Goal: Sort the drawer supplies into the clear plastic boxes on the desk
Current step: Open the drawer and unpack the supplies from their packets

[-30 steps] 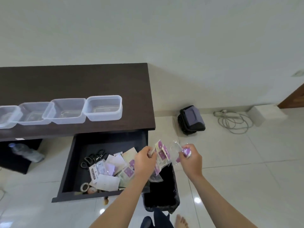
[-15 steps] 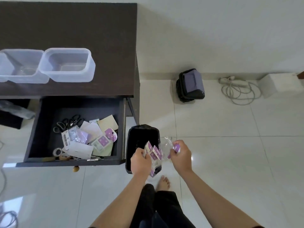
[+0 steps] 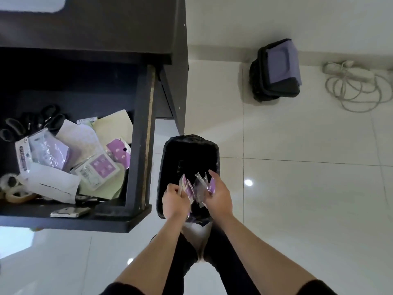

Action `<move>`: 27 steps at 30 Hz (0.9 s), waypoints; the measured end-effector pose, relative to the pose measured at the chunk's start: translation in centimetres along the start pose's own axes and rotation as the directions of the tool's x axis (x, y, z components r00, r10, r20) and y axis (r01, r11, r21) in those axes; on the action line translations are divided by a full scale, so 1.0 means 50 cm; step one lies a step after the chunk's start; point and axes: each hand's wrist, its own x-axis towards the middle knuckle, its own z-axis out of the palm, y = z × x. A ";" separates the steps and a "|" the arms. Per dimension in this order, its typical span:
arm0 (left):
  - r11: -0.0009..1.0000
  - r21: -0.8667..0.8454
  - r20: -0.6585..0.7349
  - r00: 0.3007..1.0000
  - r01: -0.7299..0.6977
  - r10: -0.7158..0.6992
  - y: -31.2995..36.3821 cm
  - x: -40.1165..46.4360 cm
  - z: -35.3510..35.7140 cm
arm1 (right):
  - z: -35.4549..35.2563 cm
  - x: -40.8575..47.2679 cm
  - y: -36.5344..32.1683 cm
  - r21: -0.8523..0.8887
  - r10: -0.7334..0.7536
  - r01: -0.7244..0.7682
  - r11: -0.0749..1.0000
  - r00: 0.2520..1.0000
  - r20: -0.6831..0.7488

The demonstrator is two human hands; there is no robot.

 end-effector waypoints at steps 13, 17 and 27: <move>0.978 -0.174 0.244 0.967 0.117 -0.072 -0.051 0.098 0.026 | 0.073 0.103 0.036 0.166 0.189 -0.198 0.966 0.979 0.072; 0.985 -0.135 0.229 0.971 0.106 -0.073 -0.037 0.030 -0.012 | 0.025 0.050 0.007 0.160 0.221 -0.228 0.961 0.974 0.060; 0.989 -0.142 0.257 0.963 -0.049 0.084 0.062 -0.288 -0.196 | -0.140 -0.206 -0.180 0.227 0.164 -0.162 0.960 0.986 0.008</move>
